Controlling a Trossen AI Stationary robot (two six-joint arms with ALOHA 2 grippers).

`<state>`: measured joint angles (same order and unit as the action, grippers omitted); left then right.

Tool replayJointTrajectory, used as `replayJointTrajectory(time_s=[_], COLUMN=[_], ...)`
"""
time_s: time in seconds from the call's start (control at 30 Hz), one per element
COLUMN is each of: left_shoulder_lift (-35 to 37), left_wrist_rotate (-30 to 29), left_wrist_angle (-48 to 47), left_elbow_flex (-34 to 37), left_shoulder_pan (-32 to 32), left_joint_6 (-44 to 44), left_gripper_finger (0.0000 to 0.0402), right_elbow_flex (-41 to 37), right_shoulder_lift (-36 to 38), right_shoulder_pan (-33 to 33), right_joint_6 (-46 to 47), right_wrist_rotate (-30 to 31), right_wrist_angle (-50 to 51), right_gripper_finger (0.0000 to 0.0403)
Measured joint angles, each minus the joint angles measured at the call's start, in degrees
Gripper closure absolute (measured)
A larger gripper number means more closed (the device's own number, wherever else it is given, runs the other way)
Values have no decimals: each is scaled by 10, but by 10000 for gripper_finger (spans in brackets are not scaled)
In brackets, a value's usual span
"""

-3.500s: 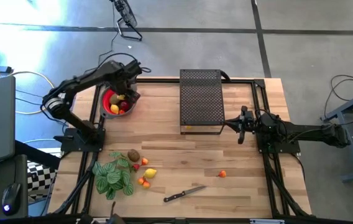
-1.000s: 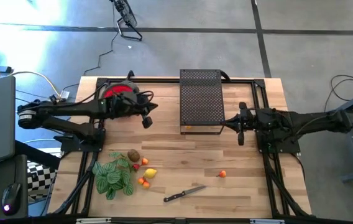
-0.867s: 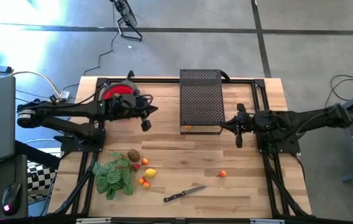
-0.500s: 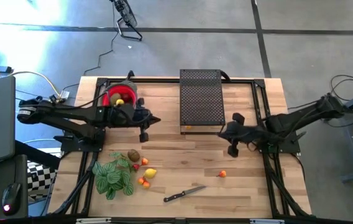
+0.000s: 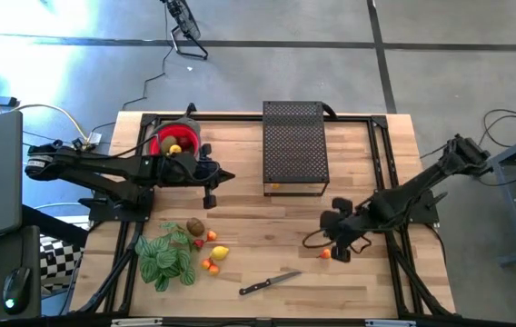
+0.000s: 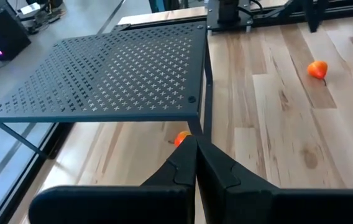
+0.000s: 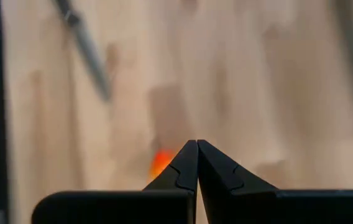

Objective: Pick & Place Fruit
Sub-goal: Put the orange pear into the strainer bowl

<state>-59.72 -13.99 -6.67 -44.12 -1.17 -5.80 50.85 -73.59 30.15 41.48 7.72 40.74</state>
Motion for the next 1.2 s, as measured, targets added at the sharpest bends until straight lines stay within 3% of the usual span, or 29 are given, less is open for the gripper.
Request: replayJointTrajectory(time_s=[0.17, 0.37, 0.5, 0.87, 1.0, 1.2], left_shoulder_lift=[0, 0, 0, 0, 0, 0], left_wrist_rotate=[1, 1, 2, 2, 2, 2], left_wrist_angle=[-8, -11, -18, -22, -24, -25], left_elbow_flex=[0, 0, 0, 0, 0, 0], left_shoulder_pan=[0, 0, 0, 0, 0, 0], left_joint_6=[0, 0, -17, -30, -30, -30], left_gripper_finger=[401, 401, 401, 401, 401, 401], right_elbow_flex=[0, 0, 0, 0, 0, 0], right_shoulder_lift=[-37, -61, -73, -112, -138, -181], right_shoulder_pan=[8, 2, 1, 14, 14, 14], right_joint_6=[65, 73, 69, 47, 49, 51], right_wrist_rotate=[-107, -127, -128, -90, -79, -88], right_wrist_angle=[1, -1, -3, -7, -7, -36], right_gripper_finger=[401, 388, 337, 122, 91, 92])
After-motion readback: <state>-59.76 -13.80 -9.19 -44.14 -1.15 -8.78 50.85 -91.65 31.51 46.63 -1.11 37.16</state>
